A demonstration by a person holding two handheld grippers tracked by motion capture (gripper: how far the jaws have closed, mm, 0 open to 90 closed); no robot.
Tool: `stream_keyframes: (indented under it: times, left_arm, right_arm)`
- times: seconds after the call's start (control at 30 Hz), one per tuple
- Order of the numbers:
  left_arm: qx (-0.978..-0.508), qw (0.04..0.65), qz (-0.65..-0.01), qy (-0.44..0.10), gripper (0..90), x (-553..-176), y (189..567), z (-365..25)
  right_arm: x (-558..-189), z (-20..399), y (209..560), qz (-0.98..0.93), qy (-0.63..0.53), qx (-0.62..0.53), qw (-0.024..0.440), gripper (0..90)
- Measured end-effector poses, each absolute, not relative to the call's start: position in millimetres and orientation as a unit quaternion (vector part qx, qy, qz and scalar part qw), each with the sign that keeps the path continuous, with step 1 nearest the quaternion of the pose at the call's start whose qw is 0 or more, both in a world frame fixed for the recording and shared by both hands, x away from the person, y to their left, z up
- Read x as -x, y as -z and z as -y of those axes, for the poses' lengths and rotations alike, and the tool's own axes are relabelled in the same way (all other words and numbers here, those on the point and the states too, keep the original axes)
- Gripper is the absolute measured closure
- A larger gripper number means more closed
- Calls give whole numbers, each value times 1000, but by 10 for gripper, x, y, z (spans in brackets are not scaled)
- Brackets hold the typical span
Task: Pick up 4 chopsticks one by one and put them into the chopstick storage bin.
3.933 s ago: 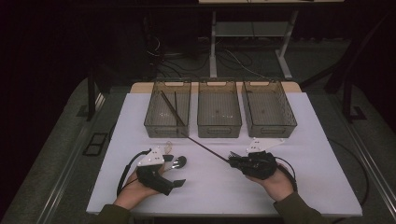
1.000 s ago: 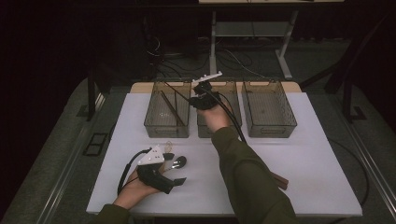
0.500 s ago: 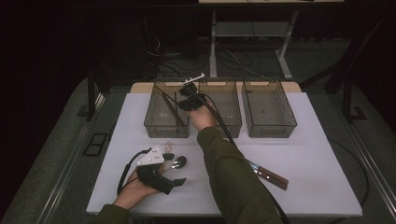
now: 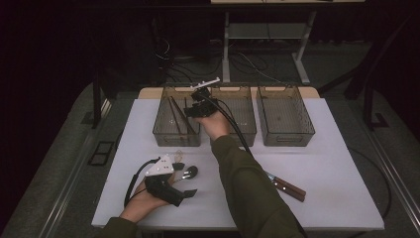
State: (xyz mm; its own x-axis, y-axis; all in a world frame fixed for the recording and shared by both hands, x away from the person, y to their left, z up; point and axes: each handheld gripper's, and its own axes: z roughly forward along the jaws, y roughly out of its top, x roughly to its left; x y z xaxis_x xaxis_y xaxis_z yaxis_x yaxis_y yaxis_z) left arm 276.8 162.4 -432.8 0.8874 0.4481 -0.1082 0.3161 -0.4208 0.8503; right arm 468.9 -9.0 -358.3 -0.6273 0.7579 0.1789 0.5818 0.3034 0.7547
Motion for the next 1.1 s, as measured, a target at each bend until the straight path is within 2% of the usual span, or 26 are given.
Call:
stream_keyframes:
  times: [0.33, 0.47, 0.57, 0.67, 1.1]
  left_arm:
    - [-840, 487, -228, -71, 11, -2776, 4328, -1624]
    - [-840, 487, -229, -70, 11, -2770, 4329, -1622]
    - [-841, 485, -227, -70, 11, -2773, 4330, -1624]
    - [-841, 485, -230, -69, 11, -2773, 4332, -1621]
    - [-837, 488, -240, -62, 11, -2783, 4342, -1624]
  right_arm:
    - [-4524, 280, 3574, -819, -415, -387, 90, 421]
    - [-4396, 422, 3543, -828, -412, -366, 107, 392]
    - [-4323, 546, 3522, -830, -419, -357, 90, 318]
    - [-4245, 676, 3496, -828, -429, -348, 99, 281]
    - [-3932, 1118, 3490, -820, -450, -333, 120, 192]
